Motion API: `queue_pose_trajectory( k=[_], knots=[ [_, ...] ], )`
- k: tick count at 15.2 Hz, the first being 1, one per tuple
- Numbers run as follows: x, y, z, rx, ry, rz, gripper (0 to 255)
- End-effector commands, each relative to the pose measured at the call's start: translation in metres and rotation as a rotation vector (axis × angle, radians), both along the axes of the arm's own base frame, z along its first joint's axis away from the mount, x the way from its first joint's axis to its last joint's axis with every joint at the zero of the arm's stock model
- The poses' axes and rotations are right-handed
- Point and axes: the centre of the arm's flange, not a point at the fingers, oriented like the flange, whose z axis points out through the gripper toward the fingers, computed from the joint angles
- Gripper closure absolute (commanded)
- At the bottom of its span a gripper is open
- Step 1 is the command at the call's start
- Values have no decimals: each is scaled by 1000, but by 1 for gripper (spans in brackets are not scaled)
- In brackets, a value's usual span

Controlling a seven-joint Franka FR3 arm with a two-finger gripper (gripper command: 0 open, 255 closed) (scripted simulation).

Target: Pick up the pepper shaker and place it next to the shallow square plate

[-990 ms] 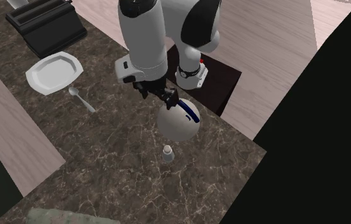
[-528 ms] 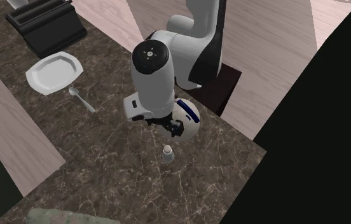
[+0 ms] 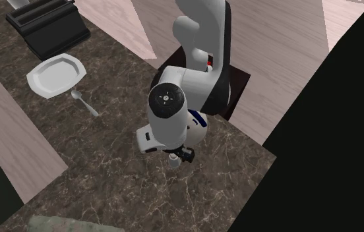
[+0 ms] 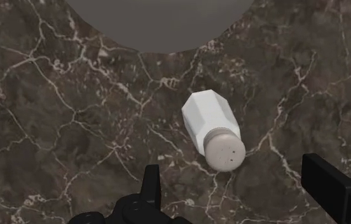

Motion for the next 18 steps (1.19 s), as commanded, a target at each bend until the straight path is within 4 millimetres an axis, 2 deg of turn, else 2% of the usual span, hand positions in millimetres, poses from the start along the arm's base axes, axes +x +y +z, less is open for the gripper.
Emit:
queue_pose_trajectory(
  k=[1, 4, 12, 13, 18],
  knots=[
    [0, 1, -10, 0, -1, 0, 0],
    [0, 1, -24, 0, -1, 0, 0],
    [0, 1, -24, 0, -1, 0, 0],
    [0, 1, -24, 0, -1, 0, 255],
    [0, 1, -24, 0, -1, 0, 255]
  ],
)
